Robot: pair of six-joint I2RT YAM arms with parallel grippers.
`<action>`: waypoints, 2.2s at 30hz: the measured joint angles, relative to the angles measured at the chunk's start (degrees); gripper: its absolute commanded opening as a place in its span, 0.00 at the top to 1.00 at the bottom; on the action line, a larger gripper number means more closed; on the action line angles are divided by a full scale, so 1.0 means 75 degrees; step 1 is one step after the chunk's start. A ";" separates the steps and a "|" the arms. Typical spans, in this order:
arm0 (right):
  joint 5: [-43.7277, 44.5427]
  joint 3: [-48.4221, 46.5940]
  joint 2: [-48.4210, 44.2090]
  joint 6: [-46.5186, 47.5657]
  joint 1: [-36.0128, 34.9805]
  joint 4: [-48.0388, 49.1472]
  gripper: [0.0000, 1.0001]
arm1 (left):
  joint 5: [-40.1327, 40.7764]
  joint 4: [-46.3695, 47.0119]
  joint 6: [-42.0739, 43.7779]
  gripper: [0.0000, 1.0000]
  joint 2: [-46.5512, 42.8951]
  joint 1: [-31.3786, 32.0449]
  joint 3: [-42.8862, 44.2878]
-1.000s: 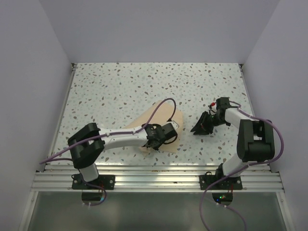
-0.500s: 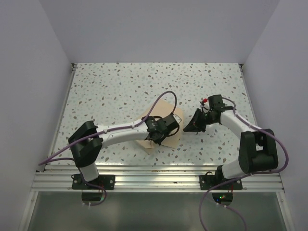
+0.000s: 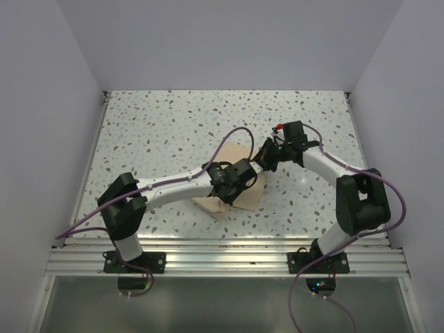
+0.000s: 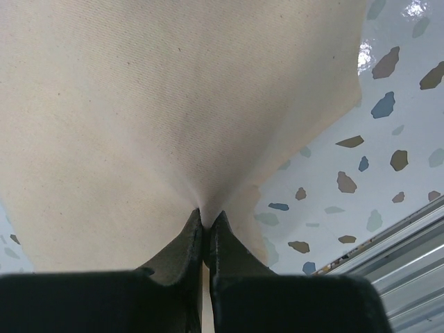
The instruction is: Prepare the surgical pack
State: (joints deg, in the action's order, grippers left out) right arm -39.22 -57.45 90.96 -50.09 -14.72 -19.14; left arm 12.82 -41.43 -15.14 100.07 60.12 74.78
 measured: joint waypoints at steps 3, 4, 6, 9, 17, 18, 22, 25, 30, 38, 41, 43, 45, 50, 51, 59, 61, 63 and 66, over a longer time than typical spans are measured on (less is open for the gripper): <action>-0.0114 -0.0236 0.0472 -0.0152 -0.0219 0.0423 1.00 | -0.0029 0.0003 0.0000 1.00 0.0000 -0.0012 0.0000; -0.0131 -0.0277 0.0592 -0.0184 -0.0283 0.0533 1.00 | -0.0035 0.0009 -0.0003 1.00 0.0000 -0.0015 0.0000; -0.0256 -0.0326 0.0927 -0.0239 -0.0393 0.0854 1.00 | -0.0061 0.0020 -0.0003 1.00 0.0000 -0.0015 0.0000; -0.0382 -0.0224 0.1212 -0.0178 -0.0460 0.1035 1.00 | -0.0087 0.0041 0.0000 1.00 0.0000 -0.0020 -0.0003; -0.0956 0.1355 0.1102 0.0615 0.0187 0.1311 1.00 | -0.0318 0.0204 0.0003 1.00 0.0020 -0.0152 -0.0154; -0.0994 0.1480 0.1072 0.0766 0.0353 0.1204 1.00 | -0.0356 0.0230 0.0015 1.00 0.0023 -0.0163 -0.0175; -0.0988 0.1533 0.0895 0.1521 0.0898 0.0510 1.00 | -0.0487 0.0268 0.0140 1.00 0.0023 -0.0207 -0.0204; -0.0903 0.1533 0.0463 0.1807 0.0962 0.0035 1.00 | -0.0548 0.0265 0.0181 1.00 0.0023 -0.0230 -0.0204; -0.0895 0.1536 -0.0478 0.1676 0.0705 -0.0216 1.00 | -0.0691 0.0262 0.0198 1.00 0.0023 -0.0268 -0.0201; -0.0755 0.2159 -0.1250 0.0988 0.0213 0.0146 1.00 | -0.0906 0.0128 0.0224 1.00 0.0020 -0.0350 -0.0073; -0.0662 0.2381 -0.1230 0.0839 0.0093 0.0233 1.00 | -0.0982 -0.0009 0.0251 1.00 0.0020 -0.0370 0.0087; -0.0635 0.2445 -0.1183 0.0752 0.0026 0.0396 1.00 | -0.1035 -0.0055 0.0259 1.00 0.0020 -0.0370 0.0189; -0.0615 0.2460 -0.1067 0.0644 -0.0044 0.0656 1.00 | -0.1093 -0.0111 0.0303 1.00 0.0020 -0.0370 0.0312; -0.0493 0.2448 -0.0577 0.0268 -0.0306 0.1384 1.00 | -0.1186 -0.0204 0.0341 1.00 0.0012 -0.0379 0.0501; -0.0466 0.2442 -0.0469 0.0192 -0.0385 0.1507 1.00 | -0.1209 -0.0207 0.0361 1.00 0.0003 -0.0385 0.0504; -0.0221 0.2433 0.0131 -0.0822 -0.0962 0.2964 1.00 | -0.1396 -0.0201 0.0490 1.00 -0.0149 -0.0463 0.0504; -0.0154 0.2468 0.0213 -0.1204 -0.1055 0.3538 1.00 | -0.1437 -0.0201 0.0522 1.00 -0.0160 -0.0472 0.0522; -0.0058 0.2538 0.0221 -0.1527 -0.1116 0.4042 1.00 | -0.1475 -0.0204 0.0568 1.00 -0.0160 -0.0481 0.0568; 0.0137 0.2629 0.0291 -0.1958 -0.1209 0.4750 1.00 | -0.1530 -0.0198 0.0574 1.00 -0.0157 -0.0493 0.0638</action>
State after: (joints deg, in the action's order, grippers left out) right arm -38.20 -37.74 93.14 -64.77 -23.79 16.49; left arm 1.34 -42.92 -10.83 98.89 56.42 79.57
